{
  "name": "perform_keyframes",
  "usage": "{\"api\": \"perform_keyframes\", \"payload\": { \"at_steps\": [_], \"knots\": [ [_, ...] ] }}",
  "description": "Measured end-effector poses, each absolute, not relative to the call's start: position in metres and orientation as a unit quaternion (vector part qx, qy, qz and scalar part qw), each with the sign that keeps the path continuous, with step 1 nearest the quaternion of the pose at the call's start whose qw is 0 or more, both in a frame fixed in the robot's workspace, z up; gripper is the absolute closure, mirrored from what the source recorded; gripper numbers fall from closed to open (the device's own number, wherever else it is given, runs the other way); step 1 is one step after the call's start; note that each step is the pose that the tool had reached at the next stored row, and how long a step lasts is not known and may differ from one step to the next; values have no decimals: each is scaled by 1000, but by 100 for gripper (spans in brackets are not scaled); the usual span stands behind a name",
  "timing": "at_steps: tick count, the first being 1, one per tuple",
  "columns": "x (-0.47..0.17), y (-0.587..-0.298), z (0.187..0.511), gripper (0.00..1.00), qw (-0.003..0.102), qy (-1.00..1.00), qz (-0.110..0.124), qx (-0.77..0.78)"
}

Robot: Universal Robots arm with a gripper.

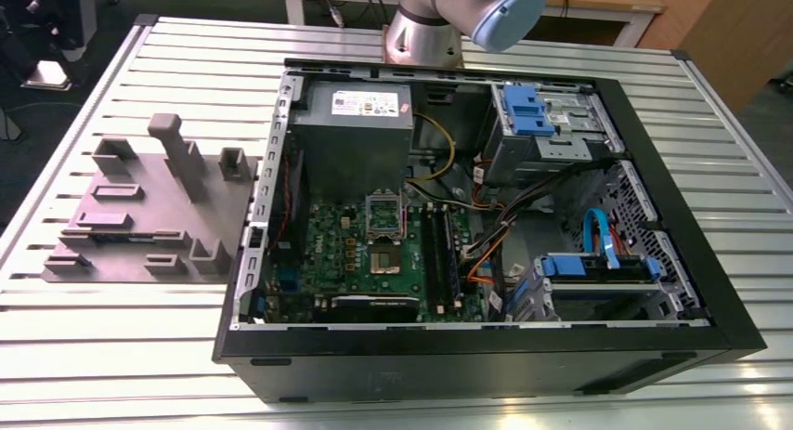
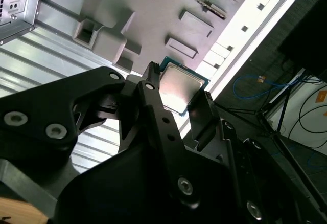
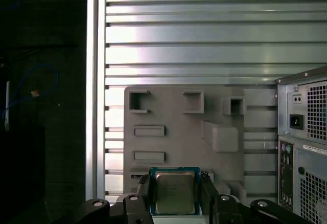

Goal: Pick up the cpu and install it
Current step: 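Pick up the cpu and move it towards the insertion slot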

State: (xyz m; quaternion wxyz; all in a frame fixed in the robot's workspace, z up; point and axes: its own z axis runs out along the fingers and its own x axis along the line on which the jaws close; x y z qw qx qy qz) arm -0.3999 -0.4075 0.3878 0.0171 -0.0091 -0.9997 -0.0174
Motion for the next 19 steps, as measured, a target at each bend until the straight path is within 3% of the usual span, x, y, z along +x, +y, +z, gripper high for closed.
{"api": "perform_keyframes", "payload": {
  "at_steps": [19],
  "knots": [
    [-395, -407, 388, 53, 17, -1000, -17, -9]
  ]
}}
